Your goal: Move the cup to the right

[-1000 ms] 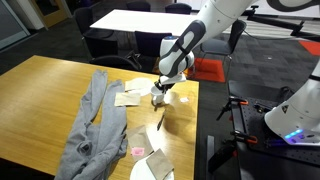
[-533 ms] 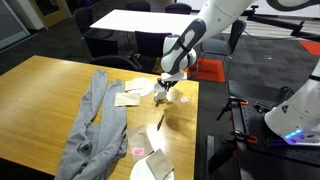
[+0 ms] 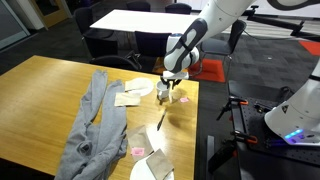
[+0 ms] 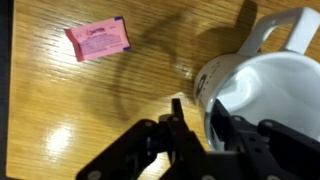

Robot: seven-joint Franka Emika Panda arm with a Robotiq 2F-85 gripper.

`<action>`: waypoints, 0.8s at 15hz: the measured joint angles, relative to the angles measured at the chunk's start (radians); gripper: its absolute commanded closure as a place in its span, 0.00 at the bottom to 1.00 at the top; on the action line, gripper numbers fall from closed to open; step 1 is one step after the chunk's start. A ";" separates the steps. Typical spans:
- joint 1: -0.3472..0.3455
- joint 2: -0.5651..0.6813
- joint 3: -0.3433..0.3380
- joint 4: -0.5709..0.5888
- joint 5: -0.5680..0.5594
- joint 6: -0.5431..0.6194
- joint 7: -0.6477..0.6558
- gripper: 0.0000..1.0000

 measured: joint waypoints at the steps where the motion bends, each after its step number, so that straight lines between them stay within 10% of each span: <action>1: 0.001 -0.006 -0.001 -0.009 0.000 0.008 0.000 0.26; 5: 0.013 -0.054 0.003 -0.075 -0.001 0.075 -0.002 0.00; 12: 0.072 -0.212 -0.001 -0.261 -0.019 0.203 -0.005 0.00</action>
